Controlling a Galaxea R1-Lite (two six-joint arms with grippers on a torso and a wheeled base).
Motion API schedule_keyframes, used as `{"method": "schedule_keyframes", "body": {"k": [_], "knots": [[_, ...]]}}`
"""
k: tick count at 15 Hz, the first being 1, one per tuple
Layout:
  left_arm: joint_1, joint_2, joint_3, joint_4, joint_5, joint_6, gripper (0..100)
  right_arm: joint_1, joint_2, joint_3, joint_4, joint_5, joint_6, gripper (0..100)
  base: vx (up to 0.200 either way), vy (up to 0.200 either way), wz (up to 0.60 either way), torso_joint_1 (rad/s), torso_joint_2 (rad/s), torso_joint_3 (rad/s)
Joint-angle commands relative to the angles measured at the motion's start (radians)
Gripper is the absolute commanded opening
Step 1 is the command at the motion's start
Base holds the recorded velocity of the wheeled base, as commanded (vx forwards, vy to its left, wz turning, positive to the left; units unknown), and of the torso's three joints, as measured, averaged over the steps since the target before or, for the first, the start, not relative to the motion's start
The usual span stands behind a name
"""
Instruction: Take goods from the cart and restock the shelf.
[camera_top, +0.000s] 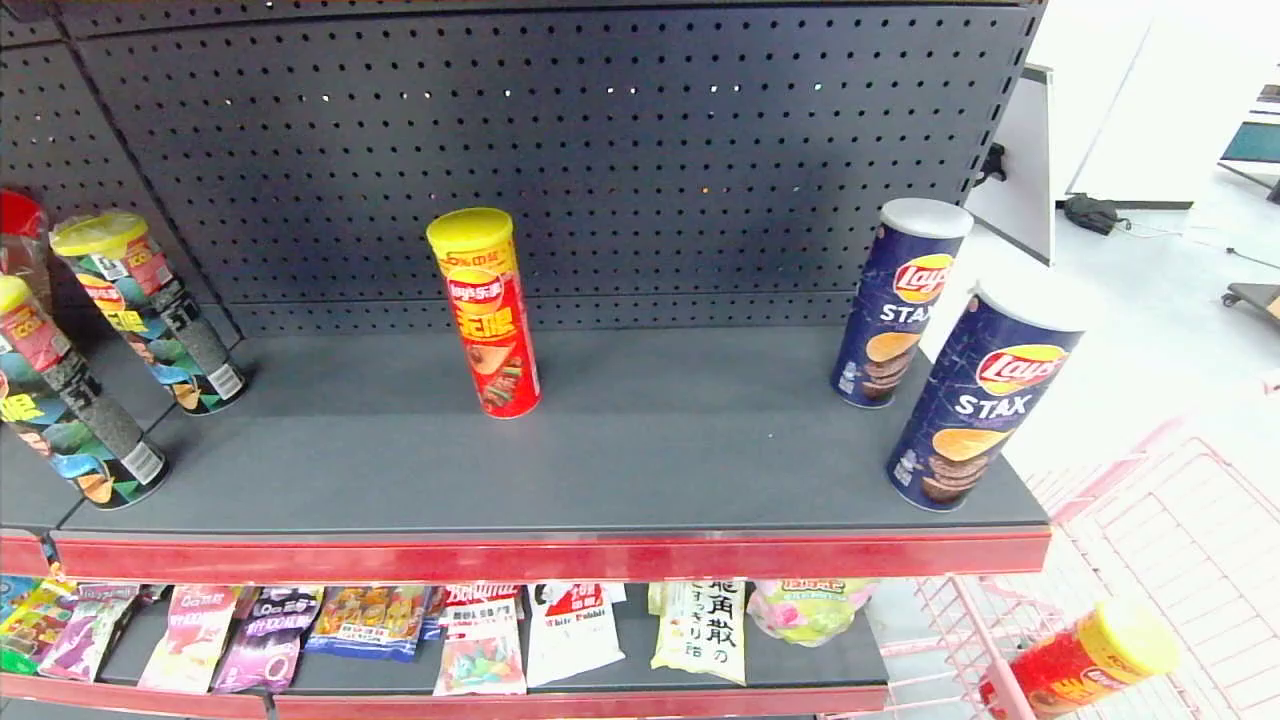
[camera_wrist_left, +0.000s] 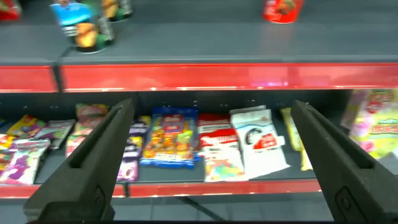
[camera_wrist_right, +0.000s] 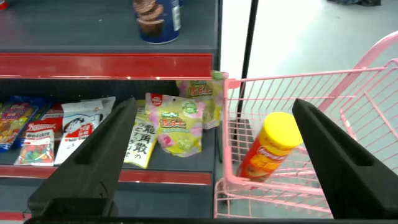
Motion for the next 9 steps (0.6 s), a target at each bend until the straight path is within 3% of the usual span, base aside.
{"method": "schedule_keyframes", "body": {"k": [1, 2, 5, 9], "knots": [[0.000, 0.001, 0.000, 0.001, 0.000, 0.000, 100, 0.000, 0.002, 0.000, 0.000, 0.001, 0.000, 100, 0.000, -0.200, 0.00, 0.007, 0.00, -0.002], [0.000, 0.001, 0.000, 0.001, 0.000, 0.000, 100, 0.000, 0.002, 0.000, 0.000, 0.001, 0.000, 100, 0.000, -0.200, 0.00, 0.002, 0.00, 0.002], [0.000, 0.001, 0.000, 0.000, 0.000, 0.000, 100, 0.000, 0.002, 0.000, 0.000, 0.001, 0.000, 100, 0.000, 0.000, 0.00, 0.000, 0.00, 0.000], [0.000, 0.001, 0.000, 0.000, 0.000, 0.000, 100, 0.000, 0.002, 0.000, 0.000, 0.001, 0.001, 100, 0.000, 0.000, -0.60, 0.000, 0.00, 0.005]]}}
